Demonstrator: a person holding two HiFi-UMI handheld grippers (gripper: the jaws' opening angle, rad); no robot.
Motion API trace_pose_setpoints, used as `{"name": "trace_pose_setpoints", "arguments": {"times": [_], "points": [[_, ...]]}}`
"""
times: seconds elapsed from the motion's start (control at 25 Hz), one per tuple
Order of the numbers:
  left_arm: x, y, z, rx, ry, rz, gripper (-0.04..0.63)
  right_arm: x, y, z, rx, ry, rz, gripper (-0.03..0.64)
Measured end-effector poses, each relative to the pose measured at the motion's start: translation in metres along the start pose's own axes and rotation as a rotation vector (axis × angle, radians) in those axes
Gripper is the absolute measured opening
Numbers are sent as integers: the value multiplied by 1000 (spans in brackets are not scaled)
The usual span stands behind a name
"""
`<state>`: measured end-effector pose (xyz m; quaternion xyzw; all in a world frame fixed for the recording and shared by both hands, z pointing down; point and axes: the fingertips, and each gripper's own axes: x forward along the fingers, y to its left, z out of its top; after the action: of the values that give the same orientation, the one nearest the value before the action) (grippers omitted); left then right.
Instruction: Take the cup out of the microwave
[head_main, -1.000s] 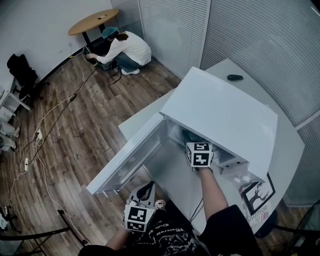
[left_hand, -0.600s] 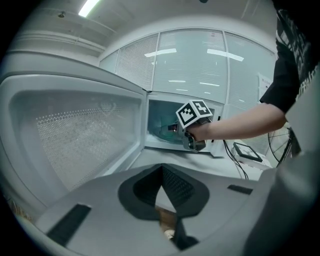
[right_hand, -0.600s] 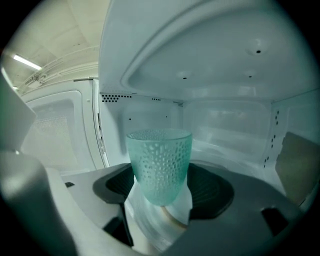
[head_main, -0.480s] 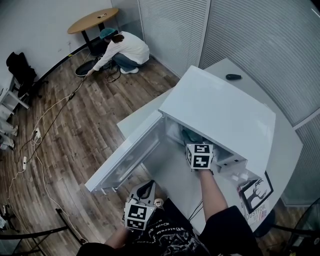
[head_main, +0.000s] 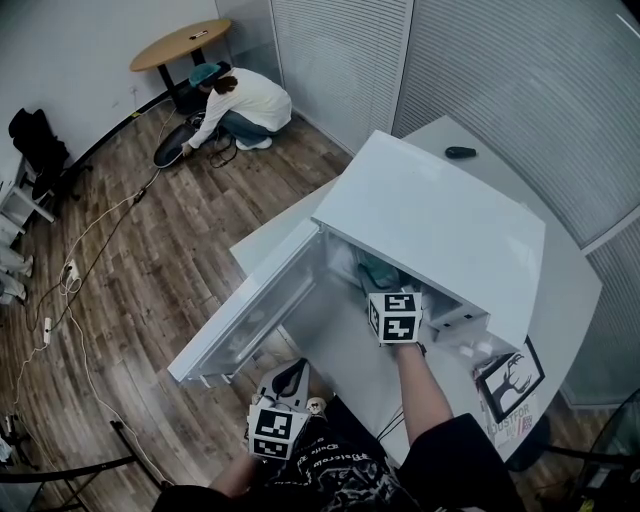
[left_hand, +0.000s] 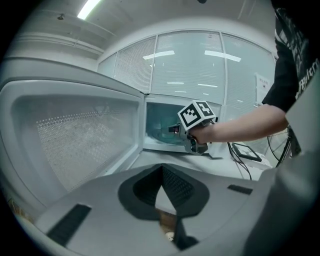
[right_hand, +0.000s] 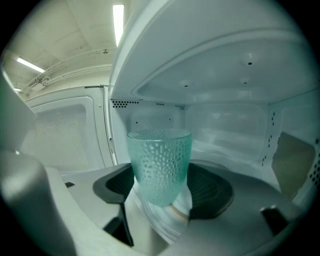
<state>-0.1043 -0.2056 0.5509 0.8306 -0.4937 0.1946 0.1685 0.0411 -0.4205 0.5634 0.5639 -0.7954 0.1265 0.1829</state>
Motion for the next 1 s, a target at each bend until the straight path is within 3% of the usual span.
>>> {"name": "trace_pose_setpoints", "arguments": {"times": [1.0], "points": [[-9, -6, 0, -52, -62, -5, 4, -59, 30, -15, 8, -4, -2, 337]]}}
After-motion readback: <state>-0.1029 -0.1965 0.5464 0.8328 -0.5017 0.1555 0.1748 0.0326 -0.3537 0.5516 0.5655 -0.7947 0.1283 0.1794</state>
